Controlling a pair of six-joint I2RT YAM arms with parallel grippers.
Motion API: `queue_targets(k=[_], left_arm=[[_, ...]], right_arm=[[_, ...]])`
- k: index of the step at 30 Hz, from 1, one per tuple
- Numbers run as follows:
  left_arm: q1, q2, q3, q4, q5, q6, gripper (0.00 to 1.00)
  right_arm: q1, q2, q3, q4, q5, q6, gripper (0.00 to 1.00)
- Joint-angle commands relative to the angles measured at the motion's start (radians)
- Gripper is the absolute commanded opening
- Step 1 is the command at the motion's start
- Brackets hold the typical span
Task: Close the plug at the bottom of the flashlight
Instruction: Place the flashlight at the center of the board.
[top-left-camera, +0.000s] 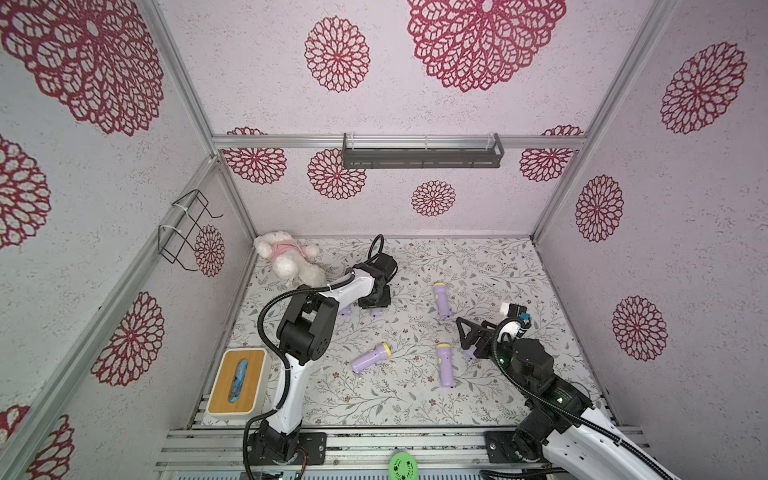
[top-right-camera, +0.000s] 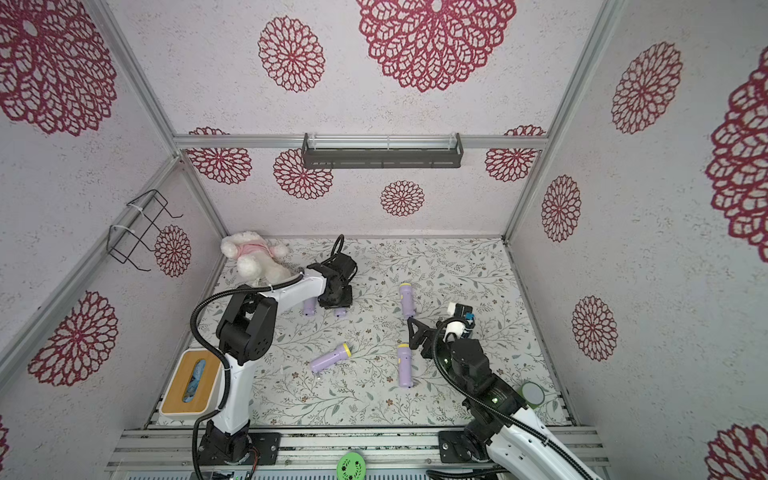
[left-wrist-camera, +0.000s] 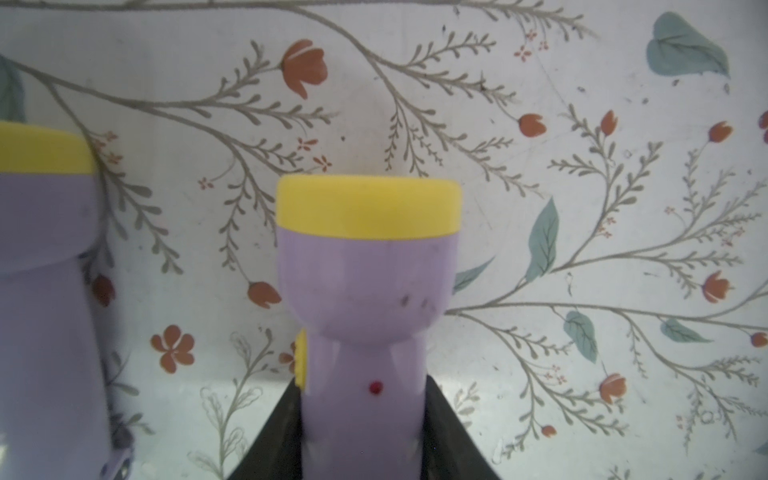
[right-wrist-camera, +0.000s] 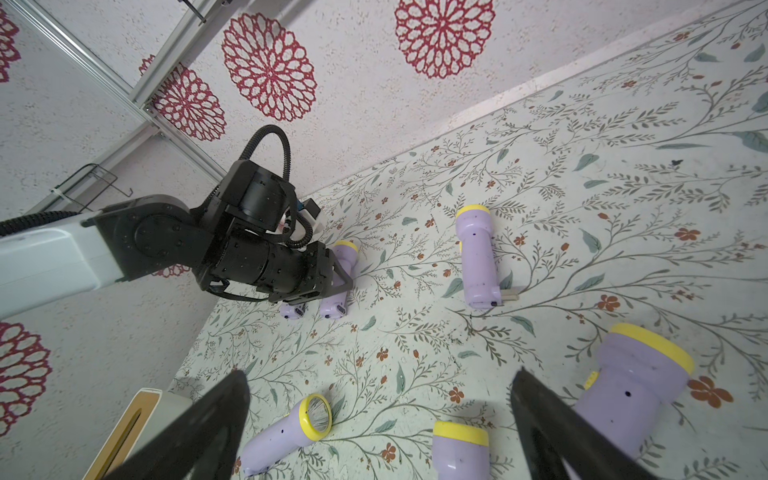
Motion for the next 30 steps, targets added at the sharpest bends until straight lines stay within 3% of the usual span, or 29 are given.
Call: queue_targets(k=[1,4,14,23,30], left_arm=[[0.005,0.018,0.015,-0.022,-0.031,0.016,0.00],[0.006,0.020,0.011,-0.033,-0.037,0.019,0.01],[0.004,0.032,0.024,-0.041,-0.065,0.029,0.28],[0.010,0.052,0.052,-0.054,-0.092,0.047,0.38],[0.009,0.052,0.058,-0.061,-0.105,0.052,0.58]], right_arm=[[0.003,0.003,0.000,0.045,-0.010,0.011,0.99],[0.003,0.001,-0.005,0.046,-0.012,0.013,0.99],[0.003,-0.004,-0.008,0.037,-0.014,0.016,0.99],[0.003,-0.012,-0.004,0.032,-0.013,0.016,0.99],[0.003,-0.004,0.005,0.032,-0.018,0.015,0.99]])
